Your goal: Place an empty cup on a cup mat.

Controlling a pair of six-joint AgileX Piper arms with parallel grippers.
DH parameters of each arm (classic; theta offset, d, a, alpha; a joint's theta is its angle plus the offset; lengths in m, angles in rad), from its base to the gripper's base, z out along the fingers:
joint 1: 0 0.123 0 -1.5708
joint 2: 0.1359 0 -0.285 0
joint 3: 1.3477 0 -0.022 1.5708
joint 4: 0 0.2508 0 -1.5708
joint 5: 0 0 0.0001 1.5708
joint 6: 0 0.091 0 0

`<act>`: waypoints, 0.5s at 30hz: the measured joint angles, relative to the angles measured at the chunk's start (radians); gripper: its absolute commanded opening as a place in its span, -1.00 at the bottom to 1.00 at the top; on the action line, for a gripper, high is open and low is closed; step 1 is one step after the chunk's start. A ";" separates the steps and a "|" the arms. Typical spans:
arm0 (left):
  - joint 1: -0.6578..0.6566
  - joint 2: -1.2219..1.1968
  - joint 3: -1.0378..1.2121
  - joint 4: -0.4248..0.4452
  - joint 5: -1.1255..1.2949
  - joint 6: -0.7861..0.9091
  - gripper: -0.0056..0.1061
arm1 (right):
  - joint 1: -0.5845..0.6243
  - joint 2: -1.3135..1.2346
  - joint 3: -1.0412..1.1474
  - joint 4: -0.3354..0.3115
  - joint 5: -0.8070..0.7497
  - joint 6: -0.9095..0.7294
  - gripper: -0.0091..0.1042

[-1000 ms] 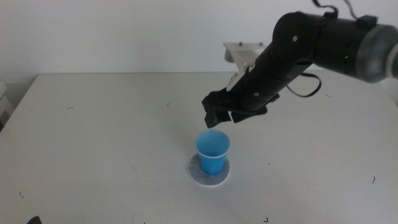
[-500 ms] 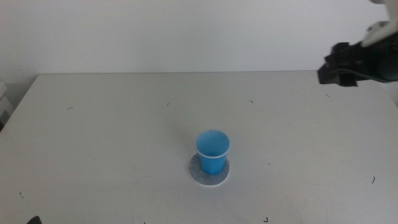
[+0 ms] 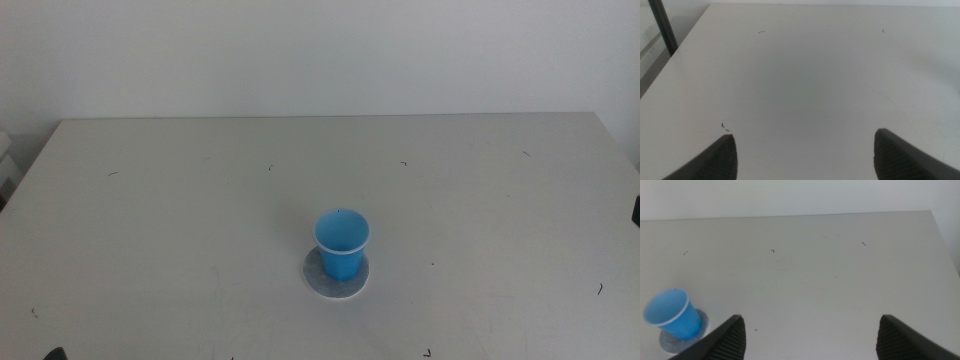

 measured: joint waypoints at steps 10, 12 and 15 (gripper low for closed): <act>0.000 0.000 0.000 0.000 0.000 0.000 0.98 | 0.000 -0.357 0.303 -0.042 -0.196 -0.026 0.82; 0.000 0.000 0.000 0.000 0.000 0.000 0.98 | 0.000 -0.420 0.331 -0.067 -0.200 -0.016 0.82; 0.000 0.000 0.000 0.000 0.000 0.000 0.98 | 0.000 -0.481 0.364 -0.093 -0.184 -0.007 0.82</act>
